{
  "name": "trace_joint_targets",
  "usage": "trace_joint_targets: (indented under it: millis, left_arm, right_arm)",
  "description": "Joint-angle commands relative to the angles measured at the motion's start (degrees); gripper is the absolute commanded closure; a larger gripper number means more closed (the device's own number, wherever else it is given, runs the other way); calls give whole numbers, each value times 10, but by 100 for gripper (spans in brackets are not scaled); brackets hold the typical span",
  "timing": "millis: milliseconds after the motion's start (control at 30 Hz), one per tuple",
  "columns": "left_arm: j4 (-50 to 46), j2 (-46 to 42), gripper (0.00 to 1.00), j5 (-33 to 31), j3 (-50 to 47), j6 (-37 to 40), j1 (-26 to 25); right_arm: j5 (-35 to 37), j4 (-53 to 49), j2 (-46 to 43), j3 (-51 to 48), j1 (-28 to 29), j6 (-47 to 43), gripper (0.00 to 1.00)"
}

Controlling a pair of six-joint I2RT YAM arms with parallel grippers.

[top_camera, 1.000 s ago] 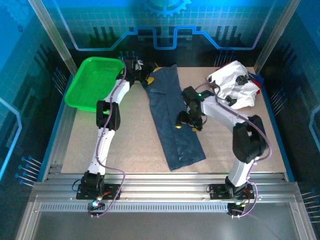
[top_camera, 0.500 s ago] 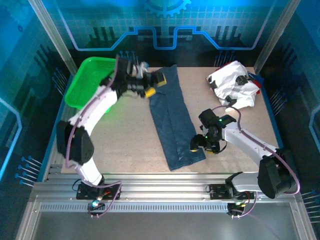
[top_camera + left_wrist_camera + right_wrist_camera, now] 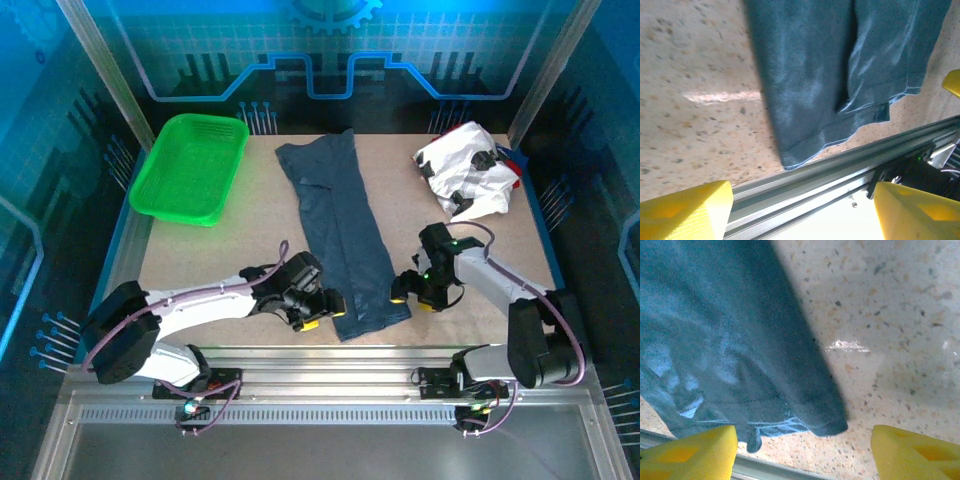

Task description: Fold and stack the t-shirts

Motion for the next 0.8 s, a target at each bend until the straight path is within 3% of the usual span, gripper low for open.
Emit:
trace_joint_targets:
  millis: [0, 100, 267, 467, 767]
  left_arm:
    - [58, 25, 27, -63, -9, -77, -35]
    - [101, 62, 30, -72, -8, -101, -61]
    - [80, 114, 36, -85, 11, -127, -88]
    - [67, 128, 40, -103, 19, -137, -94]
    - [120, 202, 46, -103, 82, -115, -92]
  right_arm:
    - [-29, 26, 14, -6, -7, -29, 28]
    - [-29, 30, 22, -9, -7, -37, 29]
    - [-41, 43, 16, -33, -7, -36, 30]
    - [-47, 54, 13, -47, -3, -29, 30]
    - [-45, 86, 47, -47, 37, -4, 34]
